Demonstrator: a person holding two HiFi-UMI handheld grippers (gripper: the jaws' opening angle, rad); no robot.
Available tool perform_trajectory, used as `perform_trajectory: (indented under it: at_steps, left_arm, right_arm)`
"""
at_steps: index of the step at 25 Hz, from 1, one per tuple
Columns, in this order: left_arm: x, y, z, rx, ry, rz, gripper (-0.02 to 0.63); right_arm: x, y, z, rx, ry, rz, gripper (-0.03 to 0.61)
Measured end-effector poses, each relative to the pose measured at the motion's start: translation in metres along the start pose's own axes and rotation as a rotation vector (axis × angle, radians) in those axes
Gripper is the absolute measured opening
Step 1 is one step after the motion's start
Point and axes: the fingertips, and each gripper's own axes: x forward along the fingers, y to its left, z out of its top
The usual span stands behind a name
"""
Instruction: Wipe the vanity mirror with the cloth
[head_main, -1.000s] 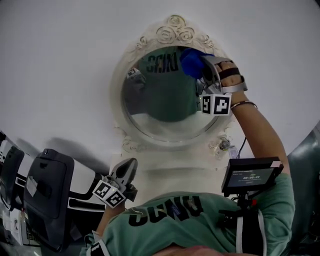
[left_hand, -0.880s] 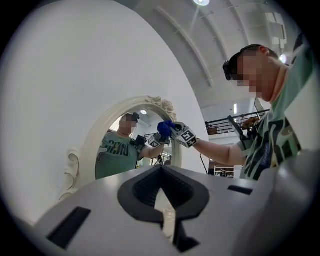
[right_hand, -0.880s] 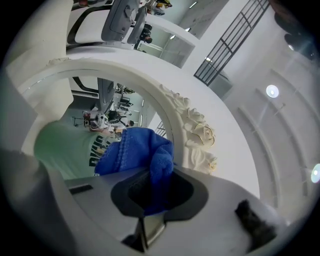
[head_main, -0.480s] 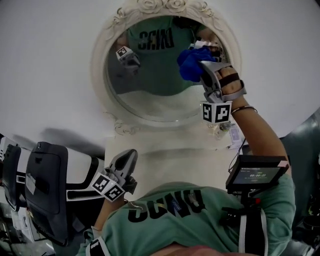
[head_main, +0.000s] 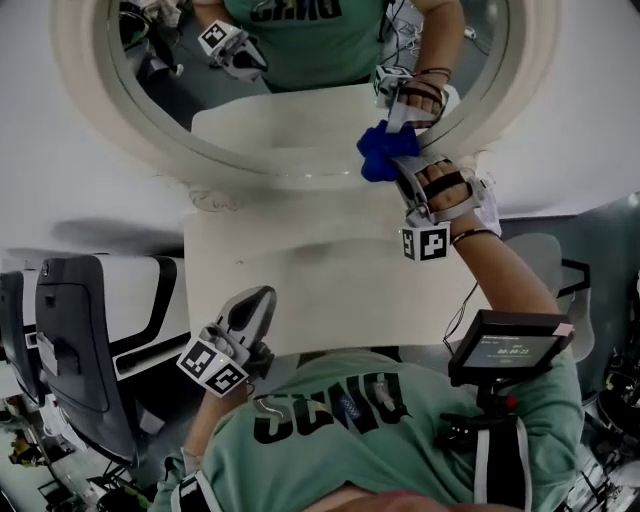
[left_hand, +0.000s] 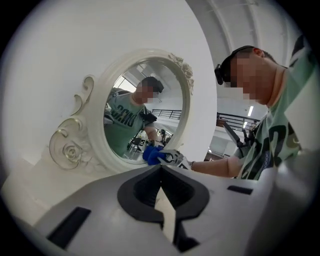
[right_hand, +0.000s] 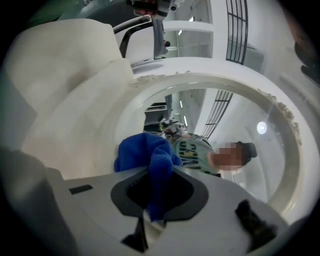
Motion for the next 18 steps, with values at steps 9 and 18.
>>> perform_trajectory:
  at_steps: [9,18]
  left_arm:
    - [-0.025,-0.012,0.002,0.021,-0.014,0.019,0.009]
    - [-0.038,-0.048,0.093,0.171,-0.185,-0.028,0.009]
  right_arm:
    - [0.001,0.017,0.000,0.005,0.066,0.110,0.048]
    - [-0.032,-0.246,0.001,-0.011,0.040,-0.287,0.048]
